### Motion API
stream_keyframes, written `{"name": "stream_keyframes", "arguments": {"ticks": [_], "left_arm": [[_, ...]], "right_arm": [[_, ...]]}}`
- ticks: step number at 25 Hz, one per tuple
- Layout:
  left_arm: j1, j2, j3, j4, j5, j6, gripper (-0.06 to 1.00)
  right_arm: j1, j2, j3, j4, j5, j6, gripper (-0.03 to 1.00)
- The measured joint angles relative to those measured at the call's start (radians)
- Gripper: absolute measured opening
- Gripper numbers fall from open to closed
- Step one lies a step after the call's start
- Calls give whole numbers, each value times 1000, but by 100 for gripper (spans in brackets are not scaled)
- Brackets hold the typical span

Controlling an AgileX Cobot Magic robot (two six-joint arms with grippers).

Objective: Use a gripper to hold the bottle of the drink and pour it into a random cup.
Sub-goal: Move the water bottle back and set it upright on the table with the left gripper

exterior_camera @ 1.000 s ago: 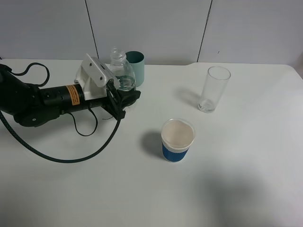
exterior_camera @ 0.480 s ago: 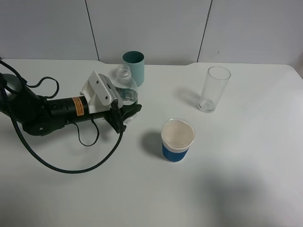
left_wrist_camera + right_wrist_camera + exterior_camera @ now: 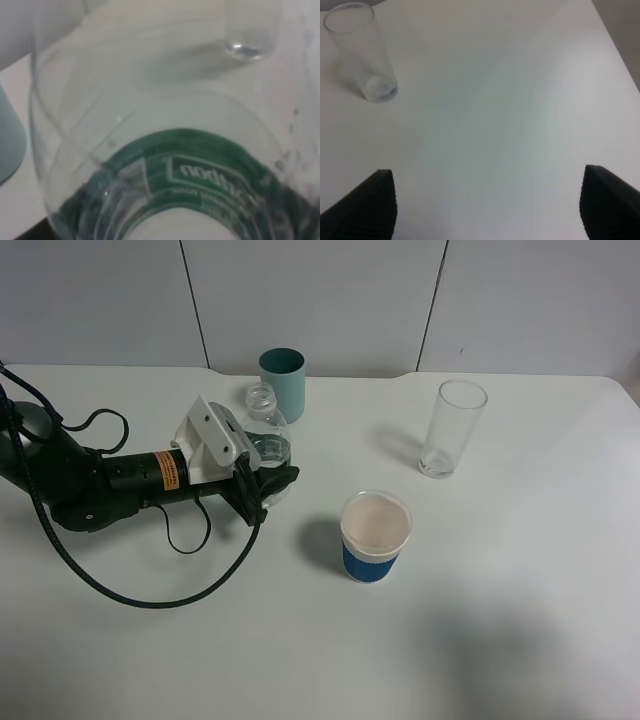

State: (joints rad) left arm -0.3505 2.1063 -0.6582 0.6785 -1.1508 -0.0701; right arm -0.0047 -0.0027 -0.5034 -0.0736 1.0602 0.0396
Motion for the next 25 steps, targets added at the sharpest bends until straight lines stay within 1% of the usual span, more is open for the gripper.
{"name": "stream_keyframes", "arguments": {"ticks": [10,15,25], "left_arm": [[0,11,-1,0,-1,-6,55],[0,34,-1,1,0,13,55],[0,34,-1,1,-9,20,55]], "right_arm": [[0,0,0,0,0,0,75],[0,0,0,0,0,0,75],[0,0,0,0,0,0,75]]}}
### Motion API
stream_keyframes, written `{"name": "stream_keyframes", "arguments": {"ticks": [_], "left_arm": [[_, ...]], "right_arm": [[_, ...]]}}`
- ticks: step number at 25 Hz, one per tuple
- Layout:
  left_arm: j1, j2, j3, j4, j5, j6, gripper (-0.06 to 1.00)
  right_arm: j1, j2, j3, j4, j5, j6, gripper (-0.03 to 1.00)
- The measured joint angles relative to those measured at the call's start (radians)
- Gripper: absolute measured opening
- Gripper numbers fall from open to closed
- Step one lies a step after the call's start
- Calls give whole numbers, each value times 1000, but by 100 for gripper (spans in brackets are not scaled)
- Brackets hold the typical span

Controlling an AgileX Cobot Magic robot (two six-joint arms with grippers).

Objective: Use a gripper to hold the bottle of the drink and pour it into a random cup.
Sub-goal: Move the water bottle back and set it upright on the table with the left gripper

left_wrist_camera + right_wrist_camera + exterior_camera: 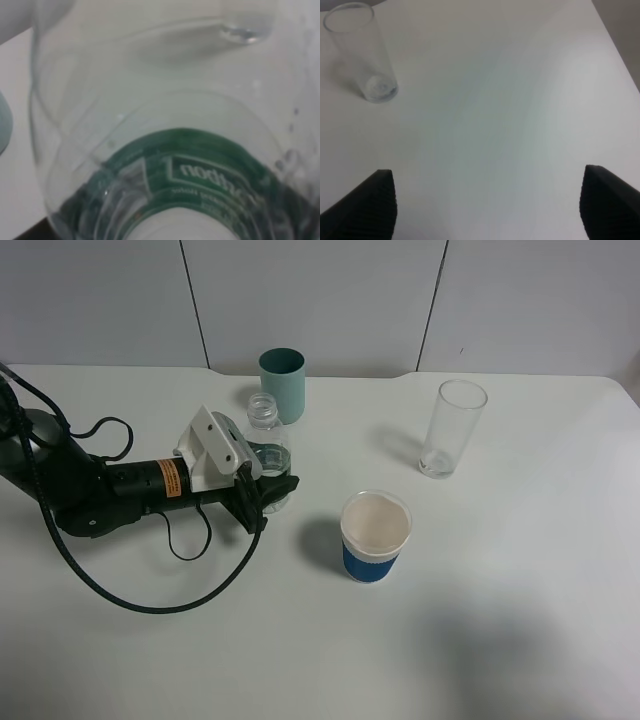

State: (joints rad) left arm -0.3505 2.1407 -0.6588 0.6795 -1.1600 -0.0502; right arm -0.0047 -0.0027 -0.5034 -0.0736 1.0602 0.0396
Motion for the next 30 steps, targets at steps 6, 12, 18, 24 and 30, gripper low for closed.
{"name": "stream_keyframes", "arguments": {"ticks": [6,12,18,24,30], "left_arm": [[0,0,0,0,-2,1,55],[0,0,0,-3,-7,-16,81],[0,0,0,-4,-7,-23,92],[0,-36,5,-6,-1,-26,93],[0,-145,100,-62,21,-28,93]], "right_arm": [[0,0,0,0,0,0,75],[0,0,0,0,0,0,75],[0,0,0,0,0,0,75],[0,0,0,0,0,0,75],[0,0,0,0,0,0,75]]}}
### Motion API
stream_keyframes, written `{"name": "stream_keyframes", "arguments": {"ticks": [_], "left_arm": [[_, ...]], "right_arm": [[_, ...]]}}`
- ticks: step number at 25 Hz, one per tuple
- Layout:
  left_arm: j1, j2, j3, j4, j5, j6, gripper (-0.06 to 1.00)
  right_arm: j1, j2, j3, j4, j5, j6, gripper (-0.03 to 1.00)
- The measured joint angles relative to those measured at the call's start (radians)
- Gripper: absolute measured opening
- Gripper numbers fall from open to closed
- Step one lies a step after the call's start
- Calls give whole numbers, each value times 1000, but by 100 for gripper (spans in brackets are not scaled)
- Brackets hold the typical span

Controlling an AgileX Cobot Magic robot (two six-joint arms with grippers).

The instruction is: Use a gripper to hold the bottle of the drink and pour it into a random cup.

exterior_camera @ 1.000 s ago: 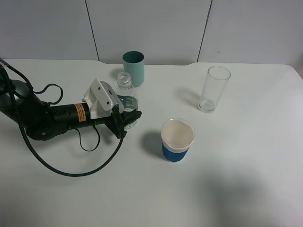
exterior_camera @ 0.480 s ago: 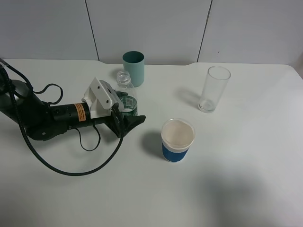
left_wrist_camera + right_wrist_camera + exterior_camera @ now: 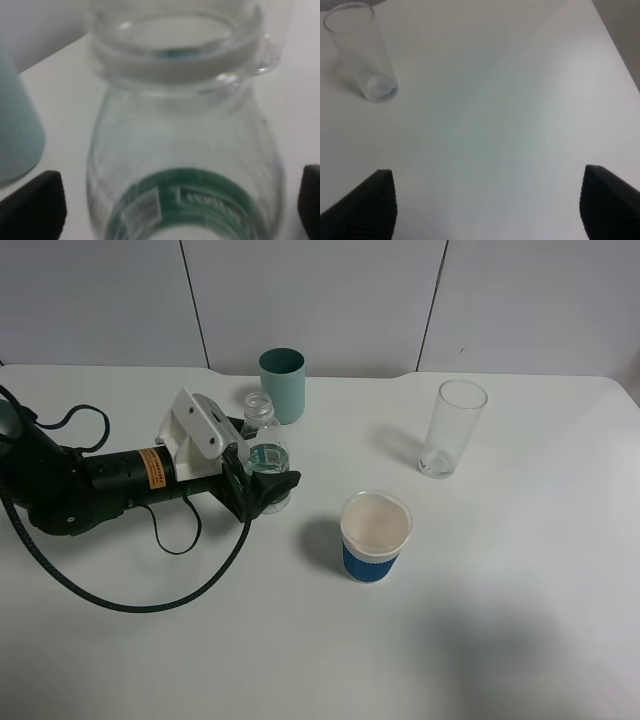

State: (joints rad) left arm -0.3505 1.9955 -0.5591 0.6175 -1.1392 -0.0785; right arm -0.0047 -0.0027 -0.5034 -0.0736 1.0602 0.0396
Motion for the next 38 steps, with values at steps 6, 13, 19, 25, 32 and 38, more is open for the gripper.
{"name": "stream_keyframes", "arguments": {"ticks": [6,13,19,25,32,38], "left_arm": [[34,-151,151,-43,50,0,93],[55,-391,297,-142,208,-3,93],[55,-670,310,-249,519,-103,93],[55,-953,216,-332,1017,-129,93],[55,-1143,-59,-347,1581,-129,93],[118,-1226,-242,-340,1874,-129,93]], "right_arm": [[0,0,0,0,0,0,75],[0,0,0,0,0,0,75],[0,0,0,0,0,0,75],[0,0,0,0,0,0,75],[0,0,0,0,0,0,75],[0,0,0,0,0,0,75]]}}
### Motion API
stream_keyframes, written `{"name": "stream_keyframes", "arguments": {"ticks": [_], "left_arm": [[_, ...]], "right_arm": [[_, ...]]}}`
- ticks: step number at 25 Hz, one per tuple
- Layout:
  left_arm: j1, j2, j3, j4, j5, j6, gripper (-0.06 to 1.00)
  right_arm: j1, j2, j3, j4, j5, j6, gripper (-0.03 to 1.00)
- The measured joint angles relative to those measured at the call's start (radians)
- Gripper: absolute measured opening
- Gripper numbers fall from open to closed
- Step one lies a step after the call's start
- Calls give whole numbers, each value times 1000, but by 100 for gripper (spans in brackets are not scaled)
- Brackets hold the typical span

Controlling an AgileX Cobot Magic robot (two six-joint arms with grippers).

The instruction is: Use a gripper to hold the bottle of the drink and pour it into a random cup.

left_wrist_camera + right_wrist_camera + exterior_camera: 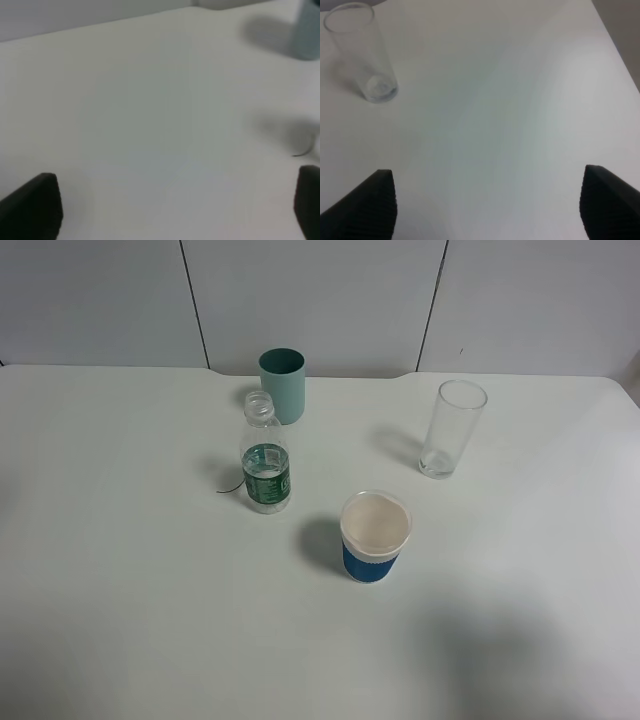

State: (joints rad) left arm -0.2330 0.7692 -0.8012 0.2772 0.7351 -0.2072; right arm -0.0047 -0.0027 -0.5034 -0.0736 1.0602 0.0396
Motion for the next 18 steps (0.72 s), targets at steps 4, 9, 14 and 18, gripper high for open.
{"name": "stream_keyframes", "arguments": {"ticks": [4,9,14,18], "left_arm": [[92,-84,-32,5,108,0,93],[213,-218,-32,-24,169,11,93],[236,-339,-32,-106,180,64,93],[236,-431,-32,-125,224,75,93]], "right_arm": [[0,0,0,0,0,0,75],[0,0,0,0,0,0,75],[0,0,0,0,0,0,75],[0,0,0,0,0,0,75]]}}
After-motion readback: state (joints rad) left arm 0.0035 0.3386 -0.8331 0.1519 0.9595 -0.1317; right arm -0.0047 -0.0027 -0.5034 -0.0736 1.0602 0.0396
